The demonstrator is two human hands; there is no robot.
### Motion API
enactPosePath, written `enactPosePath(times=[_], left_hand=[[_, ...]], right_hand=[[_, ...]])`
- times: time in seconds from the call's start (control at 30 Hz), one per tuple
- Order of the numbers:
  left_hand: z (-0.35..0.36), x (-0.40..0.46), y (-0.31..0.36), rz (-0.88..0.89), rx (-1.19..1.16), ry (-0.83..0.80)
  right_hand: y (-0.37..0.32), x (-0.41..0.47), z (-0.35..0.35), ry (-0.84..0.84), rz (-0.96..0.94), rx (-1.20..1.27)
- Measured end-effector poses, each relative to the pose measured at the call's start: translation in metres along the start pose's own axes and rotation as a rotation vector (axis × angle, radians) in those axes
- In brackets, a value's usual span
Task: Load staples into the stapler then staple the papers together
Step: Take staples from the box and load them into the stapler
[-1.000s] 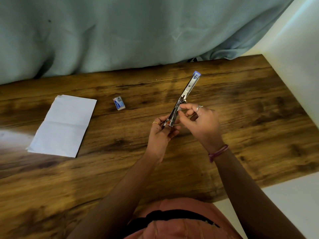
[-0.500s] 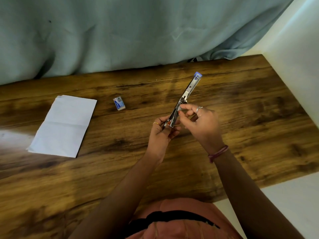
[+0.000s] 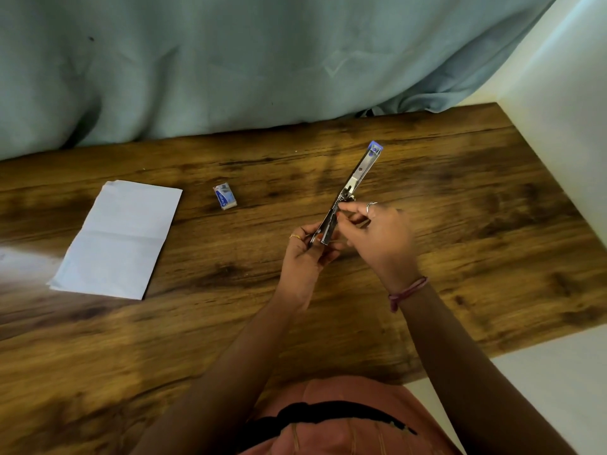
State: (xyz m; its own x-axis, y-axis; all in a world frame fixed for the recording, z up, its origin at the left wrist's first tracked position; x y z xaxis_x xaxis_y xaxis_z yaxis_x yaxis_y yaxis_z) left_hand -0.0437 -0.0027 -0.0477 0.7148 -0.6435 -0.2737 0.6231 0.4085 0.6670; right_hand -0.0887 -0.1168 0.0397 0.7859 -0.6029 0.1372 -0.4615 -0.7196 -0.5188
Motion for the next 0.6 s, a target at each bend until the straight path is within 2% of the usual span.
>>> enactPosePath(times=[0.1,0.23,0.4,0.5,0.6], left_hand=[[-0.001,0.0,0.001,-0.014,-0.043,0.017],[0.001,0.002,0.001,-0.048,-0.139,0.038],[0.006,0.005,0.005,-0.06,-0.174,0.027],[0.015,0.007,0.011,-0.044,-0.186,-0.015],[0.025,0.011,0.017,-0.018,-0.222,-0.07]], right_hand=[[0.0,-0.001,0.001,-0.045,-0.018,0.057],[0.008,-0.005,-0.007,0.007,0.005,0.232],[0.02,0.001,-0.011,0.016,0.06,0.339],[0.011,0.009,-0.021,0.042,-0.04,0.33],[-0.007,0.019,-0.039,0.144,-0.152,0.362]])
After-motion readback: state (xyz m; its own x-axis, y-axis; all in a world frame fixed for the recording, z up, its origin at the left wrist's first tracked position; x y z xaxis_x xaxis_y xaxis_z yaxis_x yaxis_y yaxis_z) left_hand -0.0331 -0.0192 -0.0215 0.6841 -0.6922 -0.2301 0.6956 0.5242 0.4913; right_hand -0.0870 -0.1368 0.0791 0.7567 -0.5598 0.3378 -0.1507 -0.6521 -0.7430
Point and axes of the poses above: each hand's wrist, its own x-axis towards the middle knuckle, its own z-axis out of the palm, y = z × x, the point moved 6 cm from there along x, towards the middle knuckle, and after that the axes turned 13 degrees about -x, right-handed, at the moved point
